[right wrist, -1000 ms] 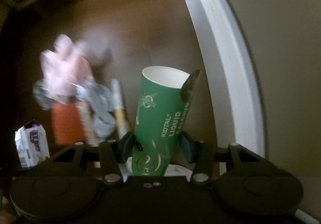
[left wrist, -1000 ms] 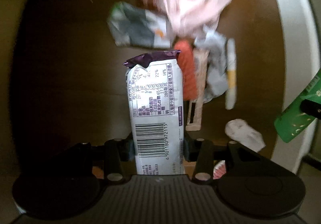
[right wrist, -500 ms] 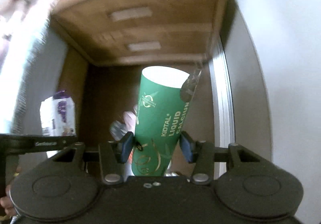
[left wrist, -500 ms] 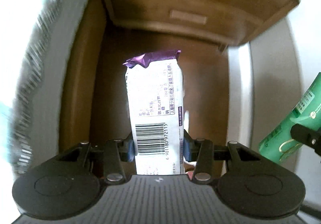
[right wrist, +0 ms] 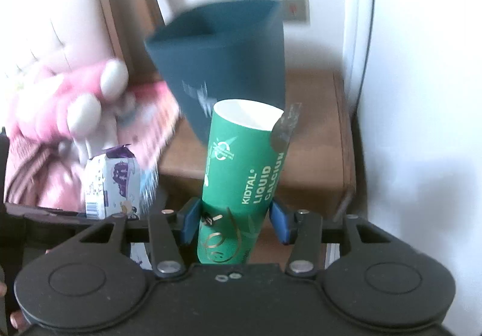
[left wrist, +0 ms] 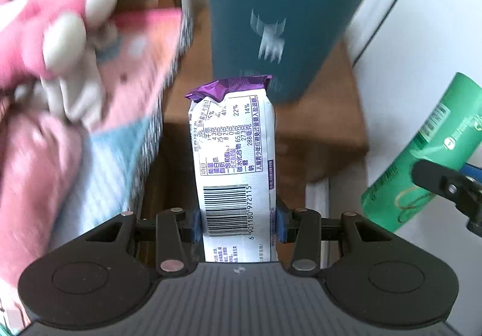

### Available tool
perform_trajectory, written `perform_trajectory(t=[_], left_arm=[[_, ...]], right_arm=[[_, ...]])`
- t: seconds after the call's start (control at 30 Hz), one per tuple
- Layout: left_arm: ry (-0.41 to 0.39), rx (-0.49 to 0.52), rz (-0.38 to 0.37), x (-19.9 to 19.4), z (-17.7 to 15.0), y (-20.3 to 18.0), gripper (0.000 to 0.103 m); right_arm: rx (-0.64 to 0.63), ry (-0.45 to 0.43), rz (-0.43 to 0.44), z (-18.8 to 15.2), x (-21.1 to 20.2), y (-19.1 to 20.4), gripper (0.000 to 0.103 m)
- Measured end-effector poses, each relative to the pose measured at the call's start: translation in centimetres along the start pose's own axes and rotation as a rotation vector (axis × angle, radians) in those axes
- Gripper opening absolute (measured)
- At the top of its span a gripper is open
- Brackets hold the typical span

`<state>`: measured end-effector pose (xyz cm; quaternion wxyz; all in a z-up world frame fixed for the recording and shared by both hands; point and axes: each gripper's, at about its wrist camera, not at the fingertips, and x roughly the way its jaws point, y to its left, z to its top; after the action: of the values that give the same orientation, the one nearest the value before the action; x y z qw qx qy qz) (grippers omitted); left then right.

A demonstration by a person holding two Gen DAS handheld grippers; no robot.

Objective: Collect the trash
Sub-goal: 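Lift the wrapper and green cup up to the teal wastebasket with both tools, then open both tools inside the wastebasket to drop wrapper and cup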

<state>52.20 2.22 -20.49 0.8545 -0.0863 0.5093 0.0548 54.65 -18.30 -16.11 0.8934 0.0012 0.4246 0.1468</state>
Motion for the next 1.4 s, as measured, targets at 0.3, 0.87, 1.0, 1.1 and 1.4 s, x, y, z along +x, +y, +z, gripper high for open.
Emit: perform_trajectory(t=[0.3, 0.87, 1.0, 1.1, 1.4], left_arm=[[-0.187, 0.092, -0.064, -6.5, 11.2, -1.6, 0.043], [-0.167, 0.241, -0.102, -0.3, 29.4, -3.3, 0.044], [-0.122, 0.274, -0.068, 3.5, 30.0, -4.2, 0.044], [-0.072, 0.302, -0.072, 5.9, 30.0, -4.6, 0.044], [0.029, 0.376, -0.056, 10.7, 29.7, -5.5, 0.044]], right_arm=[[-0.051, -0.131, -0.008, 10.5, -2.4, 2.2, 0.048], [-0.060, -0.049, -0.120, 22.7, 7.8, 5.1, 0.048], [-0.082, 0.014, -0.138, 22.7, 11.1, 4.9, 0.048], [-0.068, 0.062, -0.133, 22.4, 13.2, 4.4, 0.048], [-0.040, 0.156, -0.131, 20.9, 17.1, 3.1, 0.048]])
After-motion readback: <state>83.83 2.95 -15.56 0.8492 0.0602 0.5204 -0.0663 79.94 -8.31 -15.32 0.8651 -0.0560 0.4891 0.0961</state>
